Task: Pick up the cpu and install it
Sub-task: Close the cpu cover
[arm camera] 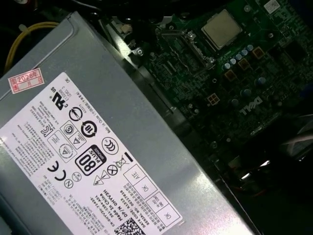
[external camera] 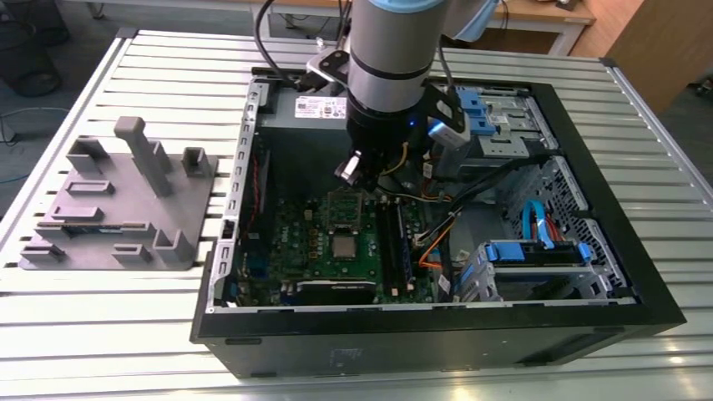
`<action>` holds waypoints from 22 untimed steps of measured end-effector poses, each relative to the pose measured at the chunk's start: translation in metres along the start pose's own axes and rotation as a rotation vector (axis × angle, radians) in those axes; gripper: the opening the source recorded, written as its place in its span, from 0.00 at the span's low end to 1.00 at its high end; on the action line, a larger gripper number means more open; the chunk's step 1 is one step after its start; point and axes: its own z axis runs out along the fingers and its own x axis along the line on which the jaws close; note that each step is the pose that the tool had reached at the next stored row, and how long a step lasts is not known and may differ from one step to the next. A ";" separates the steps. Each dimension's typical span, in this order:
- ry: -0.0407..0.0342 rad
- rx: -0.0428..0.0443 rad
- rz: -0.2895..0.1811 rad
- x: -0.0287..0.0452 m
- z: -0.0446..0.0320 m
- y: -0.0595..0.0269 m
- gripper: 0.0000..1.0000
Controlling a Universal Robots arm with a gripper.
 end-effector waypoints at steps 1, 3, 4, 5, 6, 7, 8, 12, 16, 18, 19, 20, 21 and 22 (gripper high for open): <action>-0.0009 -0.0009 -0.001 0.0004 -0.0001 -0.0004 0.11; -0.0026 -0.0027 -0.003 0.0014 -0.0003 -0.0011 0.11; -0.0038 -0.0038 -0.004 0.0018 -0.0004 -0.0015 0.11; -0.0050 -0.0050 -0.005 0.0023 -0.0005 -0.0019 0.11; -0.0067 -0.0064 -0.006 0.0027 -0.0006 -0.0022 0.11; -0.0085 -0.0080 -0.007 0.0031 -0.0008 -0.0025 0.11; -0.0108 -0.0100 -0.008 0.0034 -0.0010 -0.0029 0.11; -0.0144 -0.0133 -0.010 0.0052 -0.0014 -0.0043 0.11; -0.0142 -0.0136 -0.013 0.0065 -0.0015 -0.0053 0.11; -0.0142 -0.0137 -0.014 0.0068 -0.0016 -0.0057 0.11; -0.0142 -0.0138 -0.015 0.0070 -0.0016 -0.0058 0.11; -0.0143 -0.0139 -0.015 0.0071 -0.0016 -0.0059 0.11; -0.0144 -0.0139 -0.015 0.0072 -0.0016 -0.0060 0.11; -0.0144 -0.0139 -0.015 0.0072 -0.0016 -0.0060 0.11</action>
